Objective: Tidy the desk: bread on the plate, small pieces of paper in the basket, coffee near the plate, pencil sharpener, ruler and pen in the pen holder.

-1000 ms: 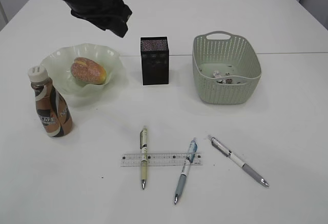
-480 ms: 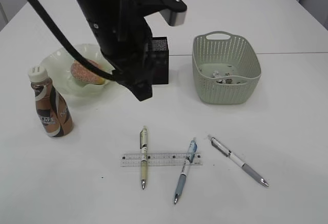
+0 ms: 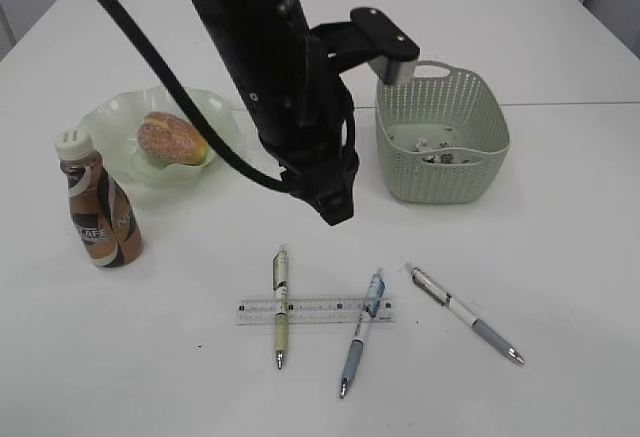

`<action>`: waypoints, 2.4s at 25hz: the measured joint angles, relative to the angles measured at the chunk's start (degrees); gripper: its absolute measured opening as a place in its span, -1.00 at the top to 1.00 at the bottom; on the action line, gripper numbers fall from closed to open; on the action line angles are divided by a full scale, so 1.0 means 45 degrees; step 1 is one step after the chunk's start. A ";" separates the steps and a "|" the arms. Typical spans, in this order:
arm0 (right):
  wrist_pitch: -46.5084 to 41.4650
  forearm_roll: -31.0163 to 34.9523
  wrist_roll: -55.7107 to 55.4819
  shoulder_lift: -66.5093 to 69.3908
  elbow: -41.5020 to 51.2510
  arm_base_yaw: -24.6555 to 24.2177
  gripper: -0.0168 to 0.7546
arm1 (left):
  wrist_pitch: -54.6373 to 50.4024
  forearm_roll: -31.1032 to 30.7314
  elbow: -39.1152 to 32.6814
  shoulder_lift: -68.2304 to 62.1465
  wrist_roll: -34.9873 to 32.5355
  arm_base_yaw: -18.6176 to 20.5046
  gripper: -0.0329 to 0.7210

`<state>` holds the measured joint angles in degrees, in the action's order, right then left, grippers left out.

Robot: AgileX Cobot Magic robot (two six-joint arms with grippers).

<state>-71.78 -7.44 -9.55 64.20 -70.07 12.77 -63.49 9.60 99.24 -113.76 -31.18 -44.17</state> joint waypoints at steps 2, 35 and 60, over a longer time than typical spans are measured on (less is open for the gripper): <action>0.0000 -0.0008 0.0000 0.0000 0.0000 0.0000 -0.50 | -0.0052 0.0000 0.0000 -0.0460 -0.0165 0.0000 0.06; 0.0000 -0.0030 0.0000 0.0000 0.0000 0.0000 -0.50 | 0.0874 -0.0289 0.0053 -0.4452 -0.2006 0.0000 -0.27; 0.0000 -0.0280 0.0000 0.0000 0.0000 0.0000 -0.50 | 0.0730 -0.0462 0.0131 -0.4574 0.0054 0.0000 0.27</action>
<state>-71.78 -8.70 -9.55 64.20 -70.07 12.77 -60.20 7.52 99.83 -134.34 -30.94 -44.17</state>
